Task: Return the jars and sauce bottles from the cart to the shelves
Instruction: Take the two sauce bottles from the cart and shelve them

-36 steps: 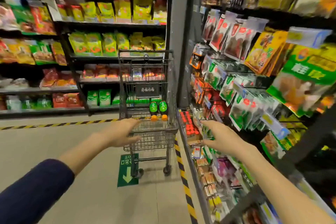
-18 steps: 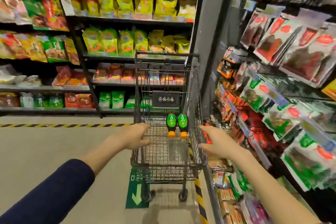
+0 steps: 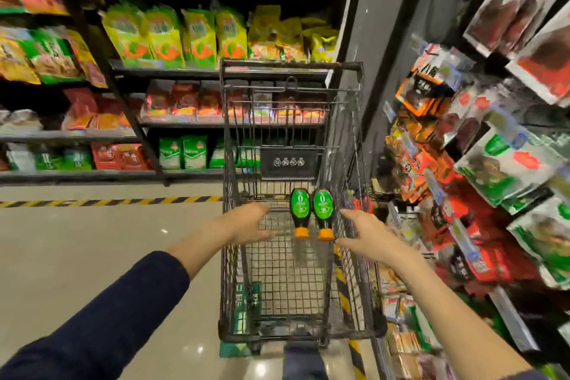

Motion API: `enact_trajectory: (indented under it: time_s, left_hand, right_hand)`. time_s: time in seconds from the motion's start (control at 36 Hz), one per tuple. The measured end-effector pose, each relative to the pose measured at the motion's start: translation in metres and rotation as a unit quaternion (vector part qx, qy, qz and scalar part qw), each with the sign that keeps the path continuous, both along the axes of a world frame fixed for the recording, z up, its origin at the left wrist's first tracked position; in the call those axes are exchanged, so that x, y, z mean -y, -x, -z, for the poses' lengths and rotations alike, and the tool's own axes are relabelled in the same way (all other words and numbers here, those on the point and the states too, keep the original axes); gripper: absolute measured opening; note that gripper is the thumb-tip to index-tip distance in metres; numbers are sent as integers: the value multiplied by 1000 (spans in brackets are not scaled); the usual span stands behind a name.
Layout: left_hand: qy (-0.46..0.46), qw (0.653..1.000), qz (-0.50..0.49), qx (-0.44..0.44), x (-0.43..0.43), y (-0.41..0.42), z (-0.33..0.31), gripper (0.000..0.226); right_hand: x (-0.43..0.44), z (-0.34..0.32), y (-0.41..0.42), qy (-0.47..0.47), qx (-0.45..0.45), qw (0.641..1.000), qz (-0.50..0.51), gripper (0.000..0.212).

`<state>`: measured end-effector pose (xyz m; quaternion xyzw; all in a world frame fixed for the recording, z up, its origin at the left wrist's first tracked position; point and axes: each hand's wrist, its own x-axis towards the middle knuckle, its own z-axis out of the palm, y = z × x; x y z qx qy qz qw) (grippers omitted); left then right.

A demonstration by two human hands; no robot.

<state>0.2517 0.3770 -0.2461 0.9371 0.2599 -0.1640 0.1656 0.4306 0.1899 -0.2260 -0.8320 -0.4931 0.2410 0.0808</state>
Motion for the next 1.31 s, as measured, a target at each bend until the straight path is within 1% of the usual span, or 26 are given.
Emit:
enact_trajectory:
  time_s: [0.14,0.22,0.33,0.39,0.42,0.5,0.53,0.56,0.58,0.64,0.69,0.78,0.81,0.86,0.89,0.92,0.94,0.97,1.03,1.06,1.08,1.14,1.17,1.19,1.25,1.31]
  left_hand:
    - [44,998,-29,-17,-44,-51,41,73]
    - [74,995,-54,-37,-67,-83,70,64]
    - [122,986,-90,-64,-88,-123,110,50]
    - [157,977,-111,-93,-96,-141,131,49]
    - [168,974,-116,-100,-100,-149,143,54]
    - [185,965,-142,-122,-108,-168,180,79]
    - [192,962,-145,-126,-110,-174,193,79]
    - [202,958,-152,-137,-112,-181,203,74]
    - [211,954,-164,-139,-113,-186,216,71]
    - [239,941,-206,-120,-117,-195,241,74]
    - [247,934,-235,-103,-120,-204,266,80]
    - [257,921,-271,-110,-122,-215,299,86]
    - [270,913,-289,-100,-121,-219,308,83]
    - [299,891,-327,-99,-121,-223,331,69]
    - [311,881,-343,-97,-121,-221,351,72]
    - [318,876,-353,-88,-120,-220,369,83]
    - [326,871,-360,-81,-119,-221,380,95]
    - [346,860,-369,-66,-117,-224,379,98]
    - [374,835,-400,-47,-113,-230,380,74]
    - [380,825,-417,-41,-112,-231,385,71]
    - [383,817,-430,-25,-111,-232,391,82]
    - [401,799,-447,23,-110,-223,425,108]
    - [412,792,-449,30,-110,-218,444,107]
    - [414,792,-448,23,-111,-217,444,98]
    - [414,788,-455,30,-113,-226,415,77]
    - [420,785,-454,38,-113,-228,406,67]
  right_hand:
    - [-49,37,-50,21,-38,999,5,71]
    - [-80,62,-83,43,-64,997,11,74]
    - [-117,96,-119,83,-94,991,40,72]
    - [-131,116,-134,95,-111,988,42,75]
    - [-137,124,-140,101,-118,987,41,82]
    - [-150,158,-155,76,-145,984,67,114]
    - [-153,174,-161,63,-158,982,86,127]
    - [-155,185,-164,66,-178,977,100,130]
    - [-160,190,-165,82,-184,974,105,119]
    - [-165,212,-169,115,-167,972,115,82]
    - [-171,233,-171,128,-169,967,143,72]
    - [-177,262,-171,120,-188,958,180,57]
    - [-178,270,-172,121,-194,955,191,54]
    - [-179,285,-173,107,-204,949,218,59]
    - [-180,291,-174,94,-204,947,231,63]
    - [-180,297,-175,88,-207,944,242,66]
    - [-181,302,-176,84,-208,942,248,67]
    - [-180,309,-176,90,-214,939,254,66]
    - [-180,321,-176,96,-219,933,269,58]
    - [-179,325,-177,96,-220,930,278,55]
    - [-179,328,-177,94,-223,927,288,52]
    - [-178,334,-178,84,-221,924,301,47]
    - [-178,336,-178,79,-220,922,309,44]
    - [-177,340,-179,73,-224,918,318,42]
    - [-177,347,-181,66,-236,907,341,42]
    - [-179,353,-182,59,-244,897,364,44]
